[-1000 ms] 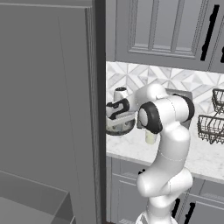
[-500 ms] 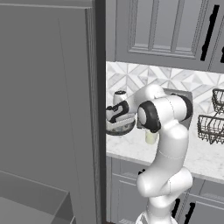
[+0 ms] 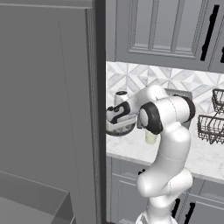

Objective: Grab a lemon wedge from the fridge and one ice cube from the ice bowl, and put them in the glass of lemonade.

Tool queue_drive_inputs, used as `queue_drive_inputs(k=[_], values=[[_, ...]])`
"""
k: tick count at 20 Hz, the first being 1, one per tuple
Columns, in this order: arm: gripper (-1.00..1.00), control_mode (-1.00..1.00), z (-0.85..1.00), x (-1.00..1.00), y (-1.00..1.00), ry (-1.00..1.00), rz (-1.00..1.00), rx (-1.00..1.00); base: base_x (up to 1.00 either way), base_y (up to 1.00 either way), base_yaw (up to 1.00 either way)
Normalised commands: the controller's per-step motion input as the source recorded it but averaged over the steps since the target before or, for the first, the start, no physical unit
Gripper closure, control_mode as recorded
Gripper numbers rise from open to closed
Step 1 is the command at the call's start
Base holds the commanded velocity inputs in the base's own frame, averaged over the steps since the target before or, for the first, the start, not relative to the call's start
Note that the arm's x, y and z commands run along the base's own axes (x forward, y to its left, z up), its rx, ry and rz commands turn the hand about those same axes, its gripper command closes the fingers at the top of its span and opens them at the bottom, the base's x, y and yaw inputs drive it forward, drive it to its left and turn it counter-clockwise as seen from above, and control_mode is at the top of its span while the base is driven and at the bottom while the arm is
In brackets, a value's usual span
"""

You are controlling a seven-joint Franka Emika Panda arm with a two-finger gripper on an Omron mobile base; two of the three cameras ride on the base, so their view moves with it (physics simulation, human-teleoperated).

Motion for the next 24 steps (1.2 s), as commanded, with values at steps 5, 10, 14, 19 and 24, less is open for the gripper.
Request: queue_drive_inputs(k=[5,10,14,19,24], values=[[-1.00,-1.00,0.00,0.00,0.00,0.00,0.00,0.00,0.00,0.00,0.00],[-1.00,-1.00,-0.25,0.00,0.00,0.00,0.00,0.00,0.00,0.00,0.00],[-1.00,-1.00,-0.44,0.00,0.00,0.00,0.00,0.00,0.00,0.00,0.00],[-1.00,-1.00,-0.44,0.00,0.00,0.03,0.00,0.00,0.00,0.00,0.00],[-1.00,-1.00,-0.21,0.00,0.00,0.09,0.00,0.00,0.00,0.00,0.00]])
